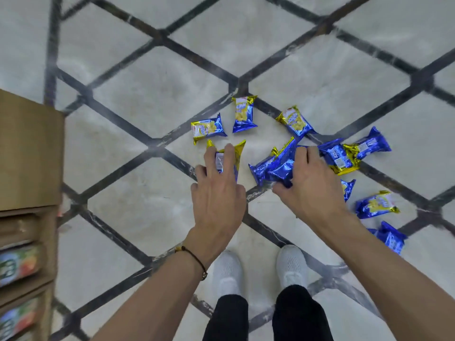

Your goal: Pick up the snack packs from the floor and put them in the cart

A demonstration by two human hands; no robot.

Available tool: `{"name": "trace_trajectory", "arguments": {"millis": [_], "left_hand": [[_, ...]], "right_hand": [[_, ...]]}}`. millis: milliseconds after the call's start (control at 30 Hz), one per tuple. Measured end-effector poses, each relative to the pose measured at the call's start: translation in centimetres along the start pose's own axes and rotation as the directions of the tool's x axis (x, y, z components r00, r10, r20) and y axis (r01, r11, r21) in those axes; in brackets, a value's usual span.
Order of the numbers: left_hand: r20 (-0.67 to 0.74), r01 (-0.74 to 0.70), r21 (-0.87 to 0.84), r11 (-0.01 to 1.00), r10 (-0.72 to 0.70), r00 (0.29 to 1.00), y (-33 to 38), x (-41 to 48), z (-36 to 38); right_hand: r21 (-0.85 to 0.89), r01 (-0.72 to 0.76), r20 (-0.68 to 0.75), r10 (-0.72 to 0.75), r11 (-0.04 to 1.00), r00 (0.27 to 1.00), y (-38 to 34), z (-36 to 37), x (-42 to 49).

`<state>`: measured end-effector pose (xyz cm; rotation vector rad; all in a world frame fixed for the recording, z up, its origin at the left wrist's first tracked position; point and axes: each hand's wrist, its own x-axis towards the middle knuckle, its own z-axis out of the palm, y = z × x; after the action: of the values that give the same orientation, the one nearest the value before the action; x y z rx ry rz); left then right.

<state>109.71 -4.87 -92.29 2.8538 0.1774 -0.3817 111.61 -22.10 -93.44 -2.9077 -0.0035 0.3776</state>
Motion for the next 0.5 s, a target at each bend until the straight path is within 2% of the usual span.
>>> {"name": "trace_trajectory", "arguments": {"millis": [333,500], "left_hand": [[-0.105,-0.069,-0.071,0.995,0.061,0.993,12.8,-5.8,-28.2],[-0.141,-0.145,-0.064,0.987,0.135,0.981,19.6,-9.3,-40.0]], "right_hand": [[0.019,-0.099,-0.114,0.101,0.995,0.988,-1.5,-32.5,-2.3],[0.117,-0.215,-0.195,0.235,0.97,0.952,0.2,-46.5,-6.9]]}}
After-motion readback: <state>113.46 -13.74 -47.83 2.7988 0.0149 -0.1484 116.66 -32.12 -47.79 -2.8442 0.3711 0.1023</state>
